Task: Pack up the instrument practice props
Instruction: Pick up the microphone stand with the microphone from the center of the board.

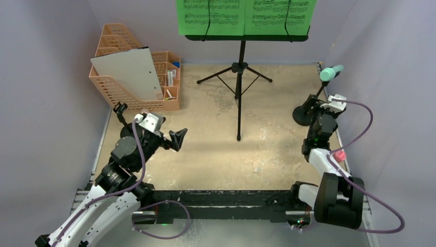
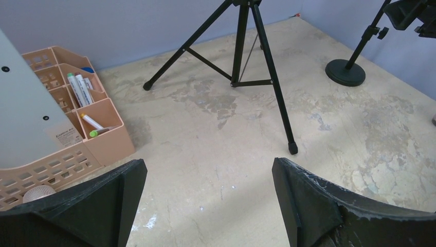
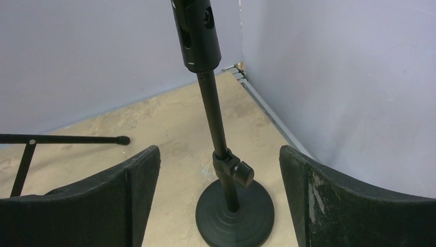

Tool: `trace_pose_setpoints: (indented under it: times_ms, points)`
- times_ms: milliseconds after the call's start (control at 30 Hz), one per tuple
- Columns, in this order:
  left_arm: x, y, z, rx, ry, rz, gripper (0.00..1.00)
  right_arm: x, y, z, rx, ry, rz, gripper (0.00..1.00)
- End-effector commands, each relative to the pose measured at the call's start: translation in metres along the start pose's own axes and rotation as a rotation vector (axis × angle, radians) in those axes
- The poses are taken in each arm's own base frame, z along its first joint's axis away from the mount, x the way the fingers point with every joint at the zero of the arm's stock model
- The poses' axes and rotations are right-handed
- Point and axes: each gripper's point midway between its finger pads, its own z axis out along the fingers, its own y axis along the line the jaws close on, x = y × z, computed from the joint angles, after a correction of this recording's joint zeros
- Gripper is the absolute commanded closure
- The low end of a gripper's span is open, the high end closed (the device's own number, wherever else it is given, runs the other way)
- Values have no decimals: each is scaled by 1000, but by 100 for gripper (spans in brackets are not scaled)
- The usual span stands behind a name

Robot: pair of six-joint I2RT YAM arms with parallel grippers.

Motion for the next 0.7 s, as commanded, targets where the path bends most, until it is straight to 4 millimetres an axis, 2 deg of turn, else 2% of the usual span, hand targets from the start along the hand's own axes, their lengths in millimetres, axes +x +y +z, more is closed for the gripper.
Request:
trace_pose_setpoints:
  times_ms: [0,233,433,533,667]
  points:
    - [1,1,2,-4,1,24,1,-45,15,18,-81,-140,-10,15]
    - [1,3,3,-16,3,28,1,-44,17,38,-101,-142,-30,21]
    - [2,3,3,-16,8,28,1,-29,11,53,-74,-122,-39,28]
    - [3,3,3,-16,9,28,1,-22,8,60,-65,-110,-45,36]
    - [2,2,3,-12,7,30,1,-15,5,68,-60,-103,-48,41]
